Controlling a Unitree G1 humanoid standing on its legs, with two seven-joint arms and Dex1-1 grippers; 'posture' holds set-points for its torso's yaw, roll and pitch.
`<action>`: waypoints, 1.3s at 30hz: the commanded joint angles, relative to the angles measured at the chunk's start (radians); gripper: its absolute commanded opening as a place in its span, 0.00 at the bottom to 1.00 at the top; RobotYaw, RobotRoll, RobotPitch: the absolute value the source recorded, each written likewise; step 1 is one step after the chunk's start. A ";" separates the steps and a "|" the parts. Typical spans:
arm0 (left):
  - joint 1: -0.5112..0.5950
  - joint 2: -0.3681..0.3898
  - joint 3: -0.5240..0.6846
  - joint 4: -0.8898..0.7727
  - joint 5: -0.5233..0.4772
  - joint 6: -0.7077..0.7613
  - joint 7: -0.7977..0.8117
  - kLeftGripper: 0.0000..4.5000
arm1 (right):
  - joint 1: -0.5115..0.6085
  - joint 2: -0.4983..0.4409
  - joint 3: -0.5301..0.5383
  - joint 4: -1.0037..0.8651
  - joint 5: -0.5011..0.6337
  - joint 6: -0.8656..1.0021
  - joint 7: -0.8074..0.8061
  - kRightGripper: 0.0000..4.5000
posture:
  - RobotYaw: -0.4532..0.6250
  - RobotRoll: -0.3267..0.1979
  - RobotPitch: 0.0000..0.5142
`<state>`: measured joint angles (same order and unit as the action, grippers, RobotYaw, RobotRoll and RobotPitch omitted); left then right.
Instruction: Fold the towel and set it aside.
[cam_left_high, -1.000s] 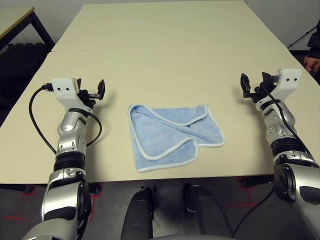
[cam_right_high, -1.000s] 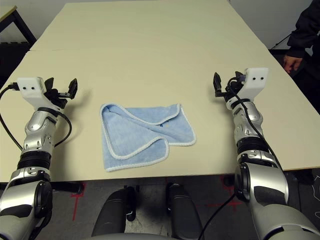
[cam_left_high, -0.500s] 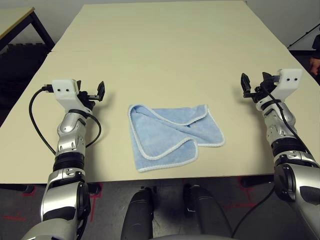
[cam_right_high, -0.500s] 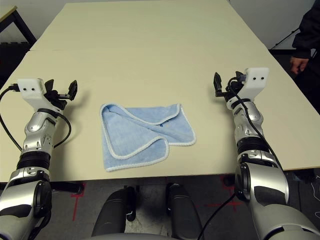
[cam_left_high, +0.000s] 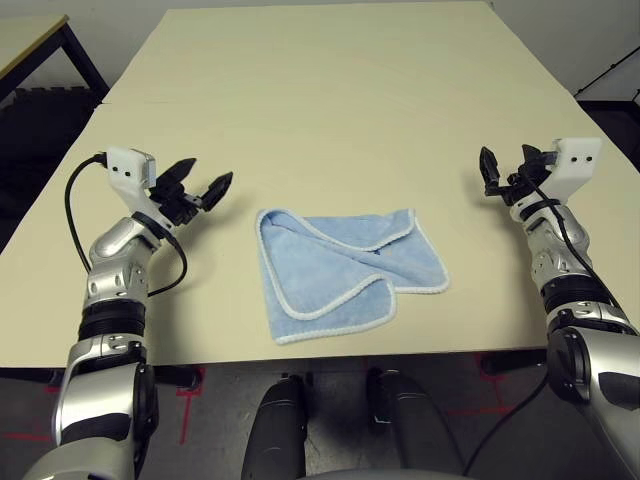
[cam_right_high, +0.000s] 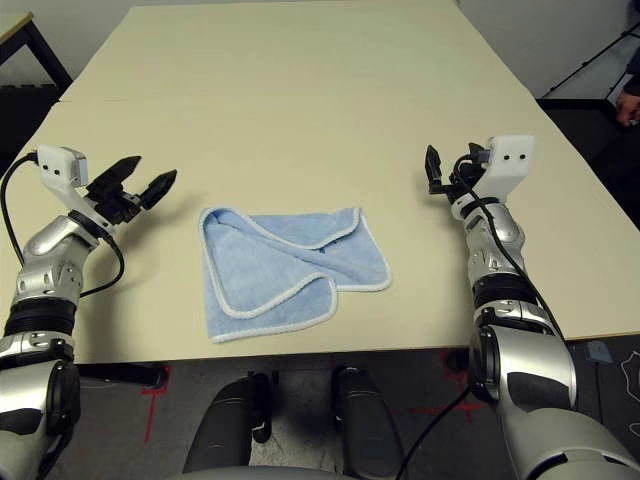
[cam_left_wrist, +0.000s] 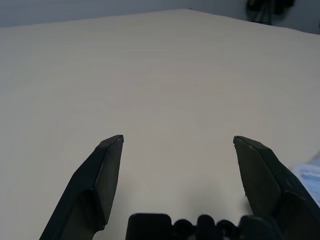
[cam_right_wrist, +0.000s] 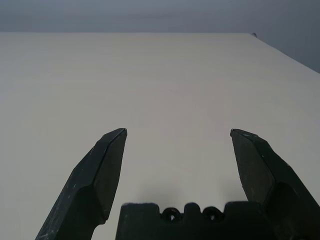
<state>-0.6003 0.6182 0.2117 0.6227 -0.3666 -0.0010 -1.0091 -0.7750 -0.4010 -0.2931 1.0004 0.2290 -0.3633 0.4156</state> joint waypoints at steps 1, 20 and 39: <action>0.012 0.040 -0.039 -0.036 -0.005 0.052 -0.118 0.99 | -0.012 -0.006 0.001 0.013 -0.001 0.012 0.011 1.00 | 0.42 0.62 0.33; 0.047 0.095 -0.123 -0.093 0.054 -0.067 -0.328 0.99 | -0.041 -0.050 0.155 -0.063 -0.076 0.063 0.308 1.00 | 0.42 0.62 0.33; 0.047 0.088 -0.130 -0.104 0.051 -0.081 -0.338 0.99 | -0.164 -0.191 0.298 0.086 -0.164 -0.310 0.894 1.00 | 0.44 0.62 0.33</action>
<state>-0.5638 0.7091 0.0887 0.5274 -0.3160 -0.0827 -1.3398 -0.9355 -0.5831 -0.0082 1.0705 0.0779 -0.6209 1.2833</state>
